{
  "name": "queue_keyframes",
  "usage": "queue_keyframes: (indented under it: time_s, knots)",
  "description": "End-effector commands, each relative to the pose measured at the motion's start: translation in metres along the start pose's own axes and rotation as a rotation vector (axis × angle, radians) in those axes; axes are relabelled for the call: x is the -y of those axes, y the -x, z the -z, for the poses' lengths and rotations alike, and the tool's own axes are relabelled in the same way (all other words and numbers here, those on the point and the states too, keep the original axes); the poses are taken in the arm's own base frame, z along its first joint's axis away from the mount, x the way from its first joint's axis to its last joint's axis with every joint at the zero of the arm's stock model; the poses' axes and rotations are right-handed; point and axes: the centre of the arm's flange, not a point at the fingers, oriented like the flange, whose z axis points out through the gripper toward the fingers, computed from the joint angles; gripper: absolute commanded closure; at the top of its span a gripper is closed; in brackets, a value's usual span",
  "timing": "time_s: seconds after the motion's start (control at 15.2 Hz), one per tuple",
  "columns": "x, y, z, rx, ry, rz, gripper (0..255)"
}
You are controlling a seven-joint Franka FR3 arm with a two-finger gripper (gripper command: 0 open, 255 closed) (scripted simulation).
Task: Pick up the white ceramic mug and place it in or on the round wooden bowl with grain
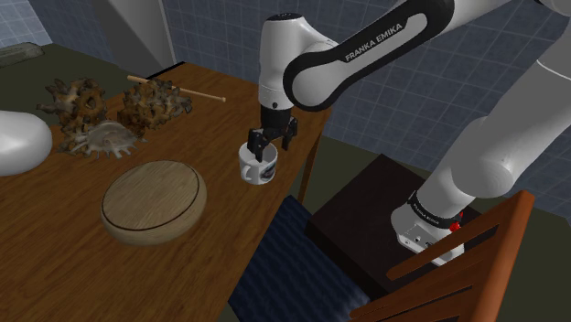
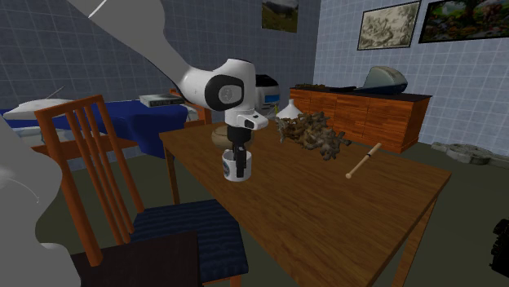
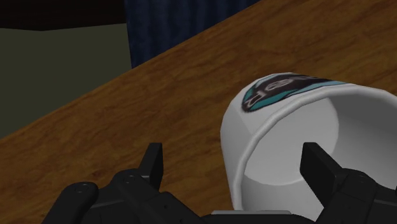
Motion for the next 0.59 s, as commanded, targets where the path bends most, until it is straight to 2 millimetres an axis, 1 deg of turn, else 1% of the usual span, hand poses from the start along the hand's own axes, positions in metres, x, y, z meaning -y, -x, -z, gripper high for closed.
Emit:
queue_keyframes:
  time_s: [0.0,0.07,0.13,0.53]
  knots:
    - [0.0,-0.0001,-0.0001,0.0,0.0,0.0,0]
    - [0.0,0.0,0.0,0.0,0.0,0.0,0]
    - [0.0,0.0,0.0,0.0,0.0,0.0,255]
    - [0.0,0.0,0.0,0.0,0.0,0.0,255]
